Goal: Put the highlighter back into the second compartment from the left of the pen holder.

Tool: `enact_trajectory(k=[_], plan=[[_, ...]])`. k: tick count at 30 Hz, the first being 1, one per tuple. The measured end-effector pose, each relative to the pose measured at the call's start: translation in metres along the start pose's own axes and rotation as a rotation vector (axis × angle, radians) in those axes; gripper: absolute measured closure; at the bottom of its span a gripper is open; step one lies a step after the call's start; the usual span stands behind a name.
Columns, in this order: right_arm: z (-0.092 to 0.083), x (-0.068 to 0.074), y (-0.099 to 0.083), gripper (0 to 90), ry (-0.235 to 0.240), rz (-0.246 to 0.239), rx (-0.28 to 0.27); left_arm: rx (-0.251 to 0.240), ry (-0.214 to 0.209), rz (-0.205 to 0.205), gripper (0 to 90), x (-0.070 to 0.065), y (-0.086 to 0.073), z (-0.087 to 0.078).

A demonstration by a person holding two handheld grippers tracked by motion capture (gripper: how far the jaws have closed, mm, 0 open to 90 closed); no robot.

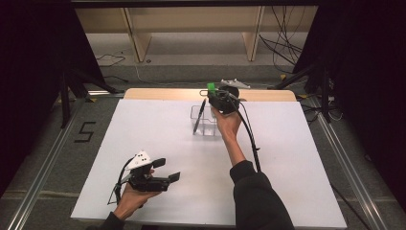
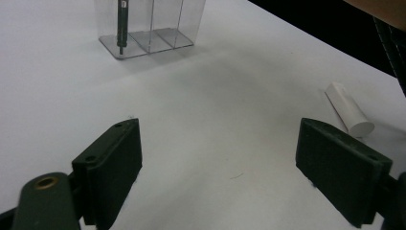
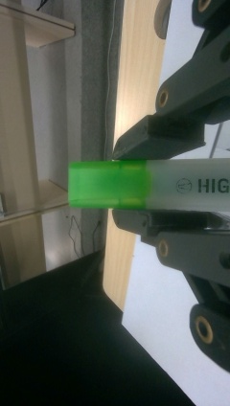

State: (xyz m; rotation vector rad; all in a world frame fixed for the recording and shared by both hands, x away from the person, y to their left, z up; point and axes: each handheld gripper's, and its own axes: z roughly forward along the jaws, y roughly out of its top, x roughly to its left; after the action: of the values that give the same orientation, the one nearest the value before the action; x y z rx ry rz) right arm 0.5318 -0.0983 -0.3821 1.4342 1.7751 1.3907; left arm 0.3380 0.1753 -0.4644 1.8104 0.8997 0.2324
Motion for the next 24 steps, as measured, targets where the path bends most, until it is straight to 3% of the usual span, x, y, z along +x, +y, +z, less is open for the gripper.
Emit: enact_trajectory(k=[18, 24], plan=[[0.015, 0.002, -0.006, 67.3, -0.064, 0.044, -0.008, -0.006, -0.005, 0.000, 15.6, -0.001, 0.000, 0.000], [0.018, 0.005, -0.008, 67.3, -0.060, 0.058, -0.018, -0.006, -0.005, 0.002, 15.7, -0.001, 0.000, 0.000]])
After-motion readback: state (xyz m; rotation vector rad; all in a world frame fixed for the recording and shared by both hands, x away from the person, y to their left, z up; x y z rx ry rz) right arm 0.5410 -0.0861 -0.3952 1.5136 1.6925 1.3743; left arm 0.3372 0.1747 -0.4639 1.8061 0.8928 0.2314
